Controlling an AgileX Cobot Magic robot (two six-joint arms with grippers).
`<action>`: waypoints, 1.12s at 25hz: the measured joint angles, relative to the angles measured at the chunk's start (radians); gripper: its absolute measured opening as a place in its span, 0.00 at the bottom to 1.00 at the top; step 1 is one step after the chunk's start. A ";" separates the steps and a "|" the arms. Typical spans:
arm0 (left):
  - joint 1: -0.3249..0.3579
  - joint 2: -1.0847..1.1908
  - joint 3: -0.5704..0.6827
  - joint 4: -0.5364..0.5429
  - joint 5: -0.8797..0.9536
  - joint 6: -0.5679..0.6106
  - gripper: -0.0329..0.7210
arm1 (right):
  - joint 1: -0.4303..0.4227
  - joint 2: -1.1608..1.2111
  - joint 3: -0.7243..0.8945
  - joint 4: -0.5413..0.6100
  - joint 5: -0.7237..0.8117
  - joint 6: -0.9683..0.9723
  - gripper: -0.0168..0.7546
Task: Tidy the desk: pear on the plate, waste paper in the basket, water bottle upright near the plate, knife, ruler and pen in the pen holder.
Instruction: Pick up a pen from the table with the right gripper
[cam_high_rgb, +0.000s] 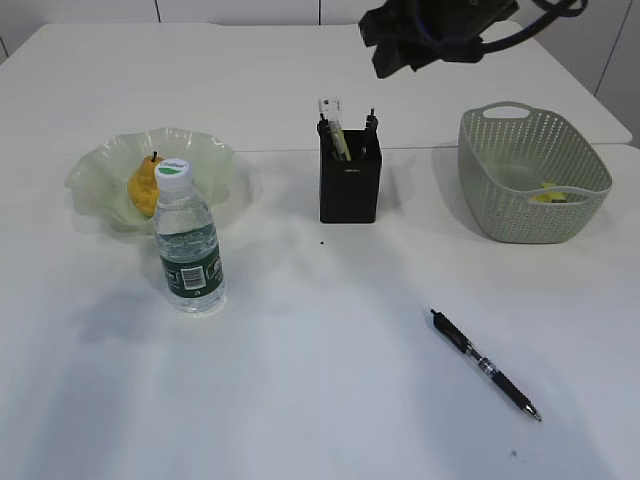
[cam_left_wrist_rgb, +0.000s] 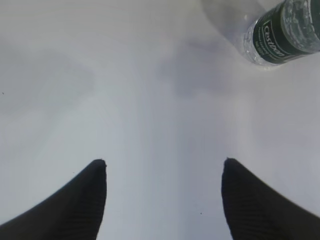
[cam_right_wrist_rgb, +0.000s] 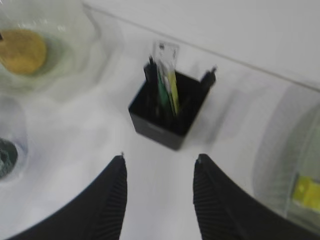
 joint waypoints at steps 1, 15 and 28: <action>0.000 0.000 0.000 0.000 0.000 0.000 0.72 | 0.000 -0.013 0.000 -0.034 0.061 0.020 0.44; 0.000 0.000 0.000 0.000 0.000 0.000 0.72 | 0.000 -0.038 0.184 -0.184 0.392 0.071 0.44; 0.000 0.000 0.000 0.000 0.002 0.000 0.72 | 0.000 -0.036 0.509 -0.196 0.184 0.055 0.44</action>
